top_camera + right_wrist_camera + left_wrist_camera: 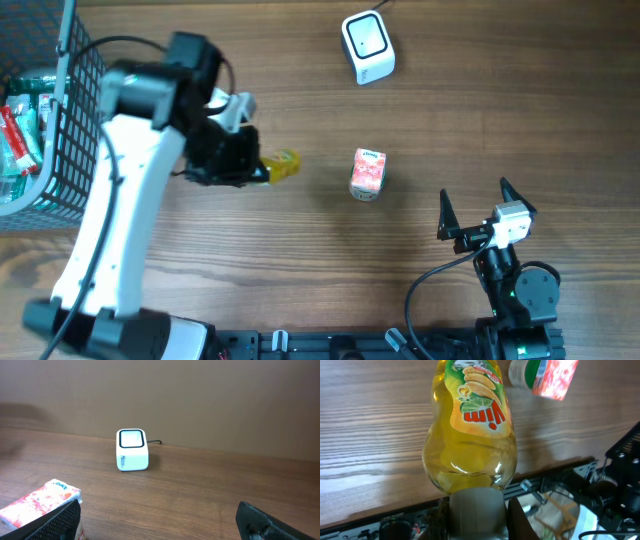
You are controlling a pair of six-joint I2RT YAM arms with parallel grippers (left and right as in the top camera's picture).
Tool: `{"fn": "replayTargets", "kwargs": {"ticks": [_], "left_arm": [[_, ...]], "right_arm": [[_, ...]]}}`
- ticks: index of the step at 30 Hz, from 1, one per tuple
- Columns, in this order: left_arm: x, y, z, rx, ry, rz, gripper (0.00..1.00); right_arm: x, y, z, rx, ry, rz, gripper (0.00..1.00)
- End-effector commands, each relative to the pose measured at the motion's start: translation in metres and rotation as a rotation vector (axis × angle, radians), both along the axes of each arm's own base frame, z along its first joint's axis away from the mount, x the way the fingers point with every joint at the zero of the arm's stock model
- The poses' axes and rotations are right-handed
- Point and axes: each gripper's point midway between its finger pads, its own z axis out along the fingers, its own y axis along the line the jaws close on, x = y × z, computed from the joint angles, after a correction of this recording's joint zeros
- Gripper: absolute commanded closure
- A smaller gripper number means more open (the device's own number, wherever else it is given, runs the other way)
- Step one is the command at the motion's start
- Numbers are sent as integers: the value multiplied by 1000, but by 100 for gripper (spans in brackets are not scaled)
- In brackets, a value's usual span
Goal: Scan the item barcode
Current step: 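Carry the yellow Vim bottle out of the basket toward the table center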
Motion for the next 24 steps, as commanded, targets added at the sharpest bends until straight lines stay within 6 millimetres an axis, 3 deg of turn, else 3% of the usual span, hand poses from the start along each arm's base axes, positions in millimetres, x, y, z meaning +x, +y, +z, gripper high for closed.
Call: {"fn": "replayTargets", "kwargs": {"ticks": [1,14,24], "left_arm": [[2,-16,-7,3,34,-26,96],[-13,-20,-51,201,164,-44,96],[-18,-19,-83,252,289,-55,96]], "right_arm": [[0,-2,2,-5,-9,-13,0],[0,-2,2,-4,-9,-13,0],[0,-2,2,-4,-9,-13,0]]}}
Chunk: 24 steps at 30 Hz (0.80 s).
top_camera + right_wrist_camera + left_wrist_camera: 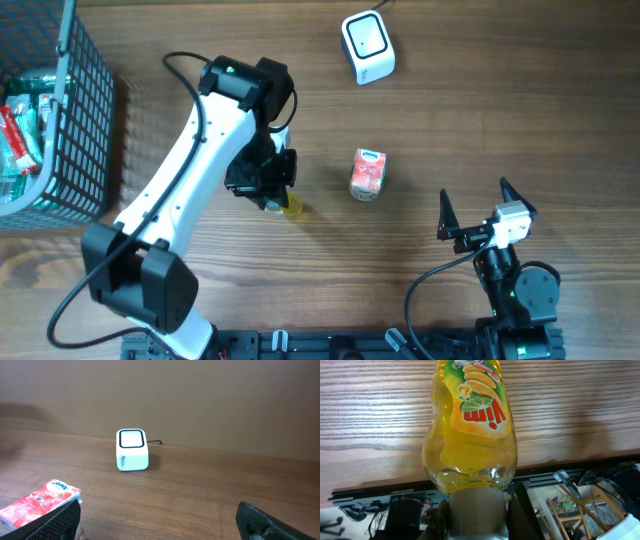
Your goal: Scan the item barcode
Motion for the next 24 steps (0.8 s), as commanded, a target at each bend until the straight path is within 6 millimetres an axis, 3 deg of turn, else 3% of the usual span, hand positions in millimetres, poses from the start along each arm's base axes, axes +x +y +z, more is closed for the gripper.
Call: {"fn": "replayTargets", "kwargs": {"ticks": [1,11,14,21,22,24], "left_arm": [[0,1,-10,30,39,7,96],[2,2,-19,53,66,3,95],[2,2,-19,52,66,0,83],[2,2,-19,49,65,-8,82],[2,2,-19,49,65,-8,69],[2,2,-19,49,65,-7,61]], "right_arm": [[0,-2,2,-4,-9,-13,0],[0,-2,2,-4,-9,-13,0],[0,-2,2,-4,-9,-13,0],[0,-2,2,-5,-9,-13,0],[0,-2,2,-4,-9,-13,0],[0,-2,2,-4,-9,-13,0]]}}
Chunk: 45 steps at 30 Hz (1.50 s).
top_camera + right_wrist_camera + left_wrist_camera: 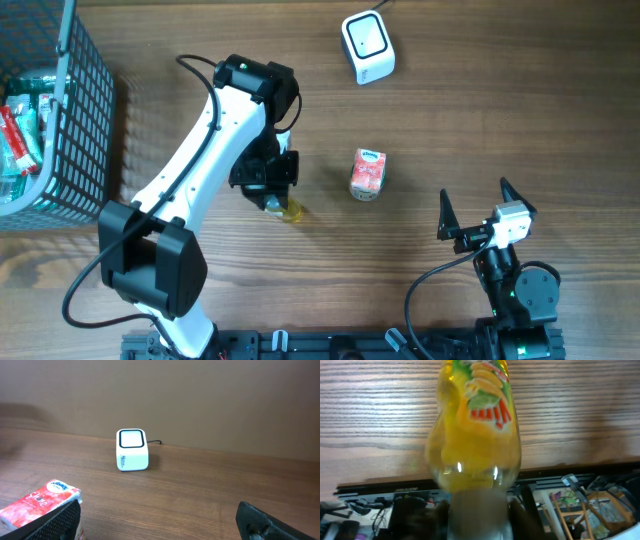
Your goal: Scan the item barcode
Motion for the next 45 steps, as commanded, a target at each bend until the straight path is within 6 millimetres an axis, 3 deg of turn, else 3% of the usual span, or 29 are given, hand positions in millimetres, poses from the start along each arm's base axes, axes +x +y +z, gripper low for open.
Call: {"fn": "replayTargets", "kwargs": {"ticks": [1,5,9,14,18,23,27,30,33,34,38,45], "left_arm": [[-1,-1,-1,0,8,-7,54],[-1,-1,-1,0,7,-7,37],[-1,-1,-1,-1,7,-7,29],[-1,-8,2,-43,10,9,0],[15,-17,18,-99,-56,22,0],[51,-25,58,-168,-239,80,0],[80,-22,97,-230,-404,154,0],[87,-13,111,-246,-459,180,0],[90,-1,114,-226,-482,199,10],[94,14,112,-160,-479,321,19],[103,45,107,39,-506,662,10],[88,29,87,160,-498,685,2]], "right_arm": [[0,-2,2,-4,-9,-13,0],[0,-2,2,-4,-9,-13,0],[0,-2,2,-4,-9,-13,0],[0,-2,2,-4,-9,-13,0],[0,-2,2,-4,-9,-13,0],[0,-2,2,-4,-9,-13,0],[0,-2,2,-4,-9,-13,0],[0,-2,2,-4,-9,-13,0],[0,-2,2,-4,-9,-13,1],[0,-2,2,-4,-9,-13,0],[0,-2,2,-4,-9,-13,0],[0,-2,2,-4,-9,-13,0]]}}
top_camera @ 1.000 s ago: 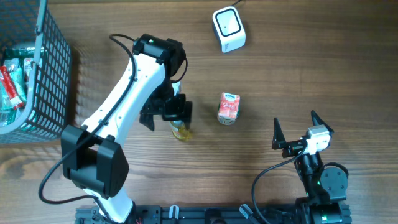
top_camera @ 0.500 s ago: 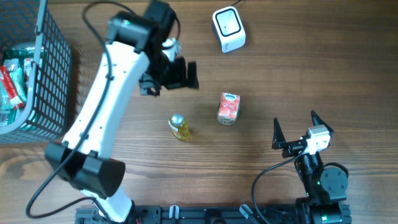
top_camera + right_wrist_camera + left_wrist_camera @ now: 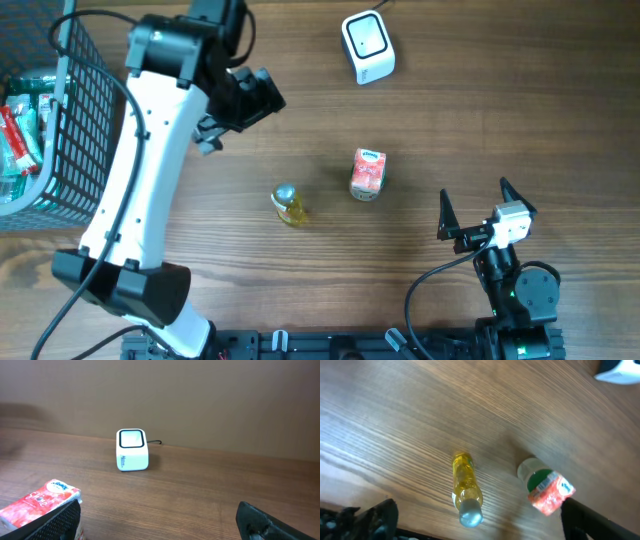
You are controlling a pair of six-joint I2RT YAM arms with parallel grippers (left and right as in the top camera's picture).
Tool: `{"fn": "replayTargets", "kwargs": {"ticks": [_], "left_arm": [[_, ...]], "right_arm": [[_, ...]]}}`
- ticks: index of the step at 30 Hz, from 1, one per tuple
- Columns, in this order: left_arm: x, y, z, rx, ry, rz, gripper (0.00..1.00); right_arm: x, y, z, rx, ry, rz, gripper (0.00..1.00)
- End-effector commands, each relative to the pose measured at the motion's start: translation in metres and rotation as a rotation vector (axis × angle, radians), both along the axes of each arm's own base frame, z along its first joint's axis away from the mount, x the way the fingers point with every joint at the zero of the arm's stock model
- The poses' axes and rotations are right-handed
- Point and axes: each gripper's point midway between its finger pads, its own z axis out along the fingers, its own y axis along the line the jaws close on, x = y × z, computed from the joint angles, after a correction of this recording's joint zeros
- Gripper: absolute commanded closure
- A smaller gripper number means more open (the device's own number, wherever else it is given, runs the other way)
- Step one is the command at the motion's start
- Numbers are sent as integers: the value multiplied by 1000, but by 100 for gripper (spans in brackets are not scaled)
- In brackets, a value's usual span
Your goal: Scan the item barcode
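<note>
A yellow Vim bottle [image 3: 289,206] with a grey cap stands by itself on the wooden table, also seen from above as the bottle [image 3: 466,485] in the left wrist view. My left gripper [image 3: 240,112] is open, raised up and back-left of it, with nothing between its fingers [image 3: 375,516]. A red carton [image 3: 368,174] lies right of the bottle. The white scanner [image 3: 368,47] sits at the far edge, its window facing up. My right gripper [image 3: 475,200] is open near the front right, its fingers [image 3: 64,516] empty, looking at the scanner [image 3: 132,450].
A dark wire basket [image 3: 70,120] with packaged goods stands at the far left. The carton [image 3: 547,491] lies close beside the bottle. The scanner's cable runs off the table's far edge.
My left gripper has let go of the bottle, opened, and now sits higher and further back-left. The bottle stands alone on the table. The right arm is unchanged.
My left gripper held the yellow bottle by its cap end left of the carton. Later it held the bottle lower and nearer the front, beside the carton, and stayed there. Now the bottle stands free and the gripper is open and away.
</note>
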Motion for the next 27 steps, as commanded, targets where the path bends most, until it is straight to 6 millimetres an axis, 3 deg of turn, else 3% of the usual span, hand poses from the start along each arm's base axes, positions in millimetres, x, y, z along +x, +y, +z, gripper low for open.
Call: {"fn": "replayTargets", "kwargs": {"ticks": [1,8,27], "left_arm": [[-12,-1,-13,119,8,117,3],[-43,-23,-56,183,109,240,6],[-71,-50,-139,199,173,133,9]], "right_arm": [[0,-2,2,-4,-9,-13,0],[0,-2,2,-4,-9,-13,1],[0,-2,2,-4,-9,-13,0]]}}
